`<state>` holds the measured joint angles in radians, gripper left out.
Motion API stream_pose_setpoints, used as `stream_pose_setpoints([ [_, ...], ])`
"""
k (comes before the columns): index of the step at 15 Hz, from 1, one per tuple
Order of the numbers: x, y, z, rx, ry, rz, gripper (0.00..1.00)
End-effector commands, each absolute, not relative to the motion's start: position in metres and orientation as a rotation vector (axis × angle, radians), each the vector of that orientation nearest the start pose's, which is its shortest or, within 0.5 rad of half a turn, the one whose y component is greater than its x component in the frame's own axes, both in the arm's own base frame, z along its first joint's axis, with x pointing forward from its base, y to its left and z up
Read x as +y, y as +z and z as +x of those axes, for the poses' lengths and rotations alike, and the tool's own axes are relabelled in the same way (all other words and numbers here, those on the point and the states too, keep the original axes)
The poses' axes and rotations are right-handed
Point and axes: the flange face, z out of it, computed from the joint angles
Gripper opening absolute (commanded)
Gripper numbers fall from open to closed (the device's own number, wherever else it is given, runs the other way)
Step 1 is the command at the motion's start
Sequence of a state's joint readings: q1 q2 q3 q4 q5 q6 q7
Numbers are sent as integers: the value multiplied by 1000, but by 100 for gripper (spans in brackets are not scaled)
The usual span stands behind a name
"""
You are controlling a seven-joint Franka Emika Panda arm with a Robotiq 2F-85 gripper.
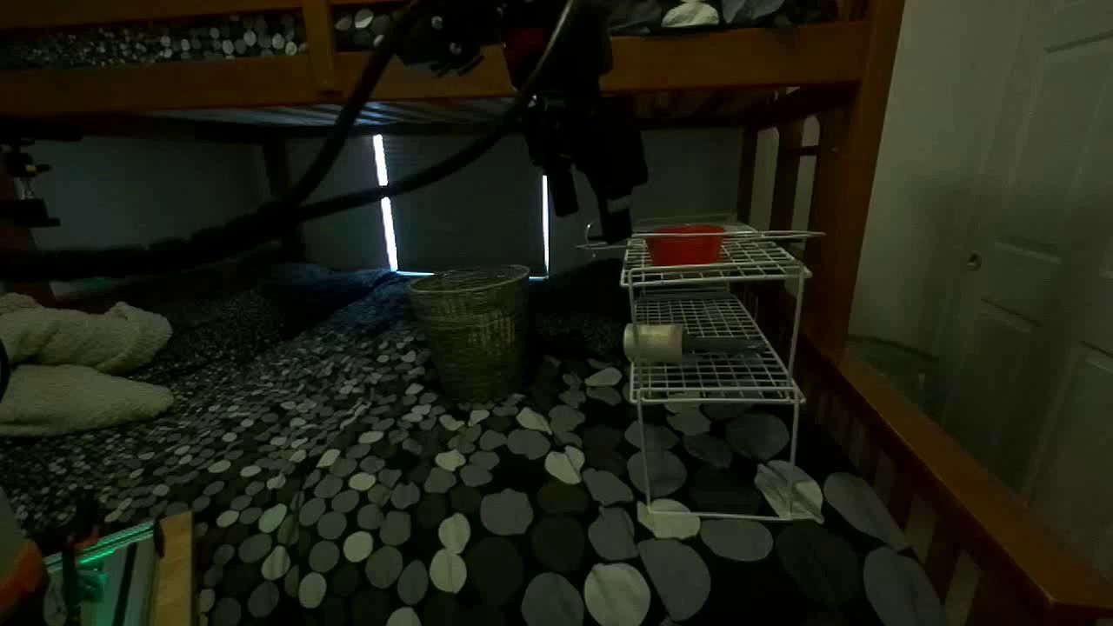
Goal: Move the bowl from the rack to the bed
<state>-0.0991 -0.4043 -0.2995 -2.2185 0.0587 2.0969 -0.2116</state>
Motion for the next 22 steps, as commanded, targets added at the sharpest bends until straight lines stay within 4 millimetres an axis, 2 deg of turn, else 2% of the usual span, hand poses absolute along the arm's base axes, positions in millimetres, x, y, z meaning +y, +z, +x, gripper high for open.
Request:
stream_pose_setpoints([
  [1, -192, 557, 421, 307, -460, -3005, 100],
  [7, -193, 557, 421, 310, -460, -3004, 100],
  [9, -175, 569, 447, 401, -661, -2887, 100],
  [12, -153, 603, 490, 409, -899, -2737, 100],
  [13, -140, 612, 505, 337, -959, -2687, 100],
  [15, -121, 619, 533, 146, -986, -2713, 100],
  [17, -119, 632, 555, -30, -1001, -2768, 100],
  [18, -114, 625, 532, 92, -998, -2748, 100],
  [20, -111, 625, 543, 73, -1002, -2757, 100],
  [22, -112, 625, 541, 75, -1002, -2757, 100],
])
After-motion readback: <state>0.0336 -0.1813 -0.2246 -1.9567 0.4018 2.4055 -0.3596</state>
